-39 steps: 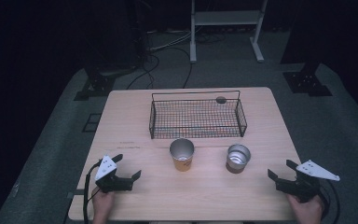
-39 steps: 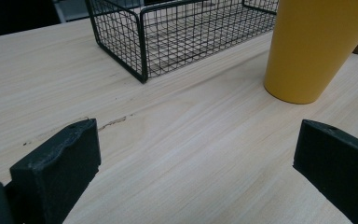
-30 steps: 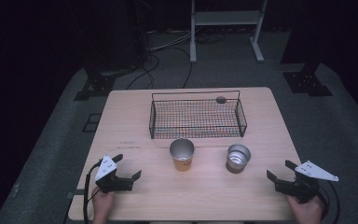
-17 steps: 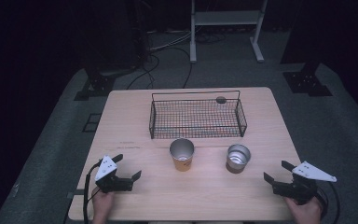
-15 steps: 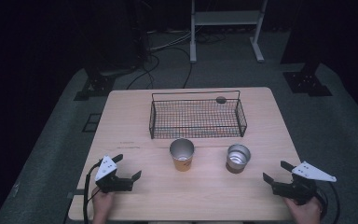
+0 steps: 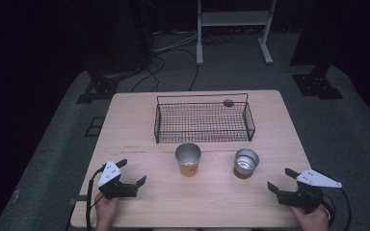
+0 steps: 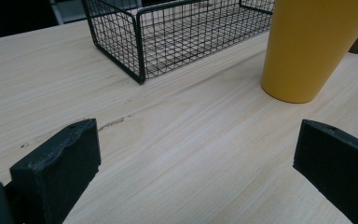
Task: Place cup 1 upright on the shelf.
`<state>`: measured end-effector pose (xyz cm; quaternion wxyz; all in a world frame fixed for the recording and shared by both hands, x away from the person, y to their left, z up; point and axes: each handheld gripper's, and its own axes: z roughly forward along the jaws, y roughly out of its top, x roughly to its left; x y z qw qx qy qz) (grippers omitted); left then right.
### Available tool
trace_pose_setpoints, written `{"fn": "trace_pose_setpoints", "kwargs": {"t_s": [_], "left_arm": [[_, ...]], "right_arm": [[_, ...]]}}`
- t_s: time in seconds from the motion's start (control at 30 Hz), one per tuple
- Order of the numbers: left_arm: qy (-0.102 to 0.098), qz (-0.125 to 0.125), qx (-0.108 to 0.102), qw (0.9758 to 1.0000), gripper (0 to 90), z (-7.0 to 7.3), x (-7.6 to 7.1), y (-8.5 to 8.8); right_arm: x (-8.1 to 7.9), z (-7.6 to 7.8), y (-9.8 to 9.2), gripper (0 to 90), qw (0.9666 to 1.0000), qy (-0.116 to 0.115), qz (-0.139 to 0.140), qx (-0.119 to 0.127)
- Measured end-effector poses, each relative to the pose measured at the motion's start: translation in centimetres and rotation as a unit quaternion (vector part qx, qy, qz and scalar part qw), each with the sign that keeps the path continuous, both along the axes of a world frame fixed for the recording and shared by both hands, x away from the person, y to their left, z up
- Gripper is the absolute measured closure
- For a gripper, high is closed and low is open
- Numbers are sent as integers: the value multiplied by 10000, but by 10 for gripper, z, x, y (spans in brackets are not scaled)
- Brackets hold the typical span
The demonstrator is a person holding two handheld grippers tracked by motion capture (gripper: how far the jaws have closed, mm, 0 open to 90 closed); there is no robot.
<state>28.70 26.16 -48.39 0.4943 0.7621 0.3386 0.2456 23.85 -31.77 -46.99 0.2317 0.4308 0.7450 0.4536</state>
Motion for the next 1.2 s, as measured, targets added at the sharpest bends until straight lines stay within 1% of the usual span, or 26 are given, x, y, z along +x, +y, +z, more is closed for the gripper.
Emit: {"fn": "trace_pose_setpoints", "kwargs": {"t_s": [0.2,0.3,0.53,0.87,0.9,1.2], "left_arm": [[-1,-2,1,10000,0,0,0,0],[-2,3,-2,10000,0,0,0,0],[-3,0,-4,10000,0,0,0,0],[-8,1,-13,10000,0,0,0,0],[-5,1,-14,10000,0,0,0,0],[-9,0,-14,10000,0,0,0,0]], "right_arm": [[-1,0,4,133,10000,39,73,-18],[0,1,8,132,9998,69,162,-57],[2,1,14,132,9995,93,261,-121],[7,5,25,129,9986,132,450,-257],[9,6,27,129,9983,131,488,-299],[13,8,32,106,9976,188,550,-385]]}}
